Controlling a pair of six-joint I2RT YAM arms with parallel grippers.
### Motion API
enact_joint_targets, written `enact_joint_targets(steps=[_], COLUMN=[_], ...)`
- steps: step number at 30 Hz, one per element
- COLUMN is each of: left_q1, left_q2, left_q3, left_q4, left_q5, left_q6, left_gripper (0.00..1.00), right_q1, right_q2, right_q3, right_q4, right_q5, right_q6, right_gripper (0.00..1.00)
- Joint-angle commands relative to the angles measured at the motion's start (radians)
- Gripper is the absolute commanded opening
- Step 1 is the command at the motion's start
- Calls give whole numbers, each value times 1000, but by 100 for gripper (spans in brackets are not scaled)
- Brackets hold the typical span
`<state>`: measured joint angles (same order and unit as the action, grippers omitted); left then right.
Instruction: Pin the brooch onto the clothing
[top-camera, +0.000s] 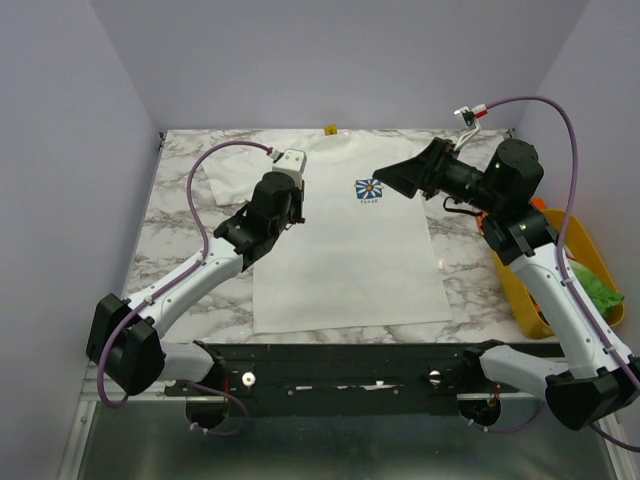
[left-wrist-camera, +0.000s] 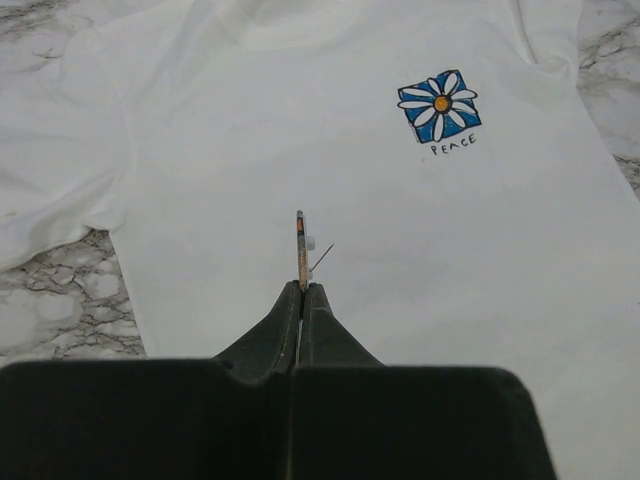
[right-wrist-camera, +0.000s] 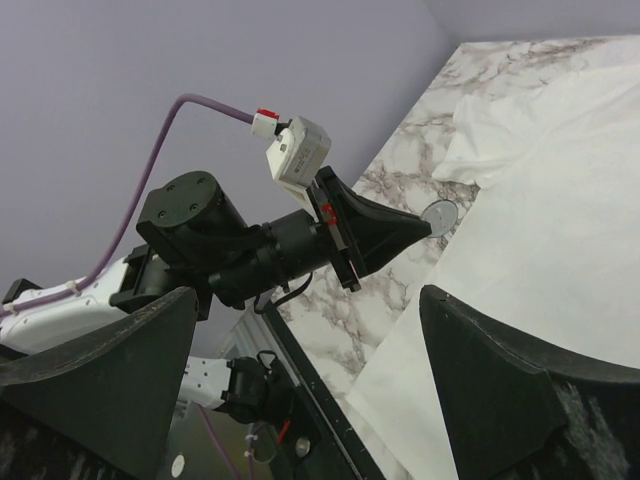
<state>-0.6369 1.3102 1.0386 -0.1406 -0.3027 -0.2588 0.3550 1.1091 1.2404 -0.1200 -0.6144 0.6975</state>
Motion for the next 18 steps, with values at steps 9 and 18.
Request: enact_joint_targets(steps=[9,18], left_q1=[-1,-1], left_q2=[-17,-52], left_q3=[-18,-49], left_q4=[29,35], left_q5=[-4,-21], left_q6=[10,26], left_gripper=[0,0], right_q1=[2,2], right_q2=[1,-15], right_q3=[4,-32], right_q4=[65,111], right_q5=[-16,-4], right_q6=[34,56], right_gripper=[100,100])
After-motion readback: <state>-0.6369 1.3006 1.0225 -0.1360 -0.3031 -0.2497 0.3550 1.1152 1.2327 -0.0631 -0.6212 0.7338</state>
